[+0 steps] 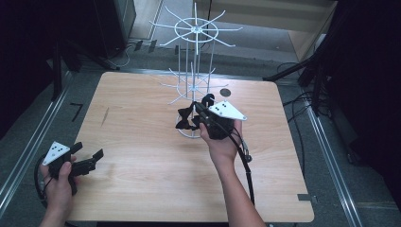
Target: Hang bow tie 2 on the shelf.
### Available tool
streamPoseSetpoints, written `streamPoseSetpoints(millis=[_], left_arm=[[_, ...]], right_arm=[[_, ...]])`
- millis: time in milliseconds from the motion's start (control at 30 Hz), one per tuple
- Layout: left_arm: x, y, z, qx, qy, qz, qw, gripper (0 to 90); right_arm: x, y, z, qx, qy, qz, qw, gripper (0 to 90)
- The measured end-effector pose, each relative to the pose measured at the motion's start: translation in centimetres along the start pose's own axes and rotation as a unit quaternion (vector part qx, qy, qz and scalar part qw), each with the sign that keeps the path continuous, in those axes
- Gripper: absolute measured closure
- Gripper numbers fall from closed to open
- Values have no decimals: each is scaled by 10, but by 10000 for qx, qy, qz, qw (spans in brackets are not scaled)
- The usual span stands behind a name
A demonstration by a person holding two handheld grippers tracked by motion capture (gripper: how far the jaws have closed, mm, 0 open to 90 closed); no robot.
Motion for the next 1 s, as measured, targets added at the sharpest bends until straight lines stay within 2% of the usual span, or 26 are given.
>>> streamPoseSetpoints(millis=[133, 233, 500, 867, 1000], left_arm=[[0, 0, 0, -2, -8, 1, 10000, 88], [0, 0, 0, 0, 3, -1, 10000, 88], [0, 0, 0, -8, -8, -5, 10000, 88], [0, 0, 0, -13, -22, -14, 10000, 88], [0, 0, 0, -13, -22, -15, 10000, 88]], right_arm=[[-1, -1, 7, -11, 33, -56, 10000, 832], [0, 0, 14, -23, -80, -66, 9999, 817], [0, 4, 32, -161, -84, -131, 9997, 780], [10, 18, 55, -212, -139, -72, 9997, 665], [16, 25, 62, -227, -105, -43, 9997, 580]])
Point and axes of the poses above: each handheld gripper's, and its own axes: y roughly backward along the jaws, z roughly out of its underside, x roughly to its right, the point moved 1 cm from there along -y, roughly forward along the jaws, and after that the axes turned 13 degrees about y, right-handed, at the moved point
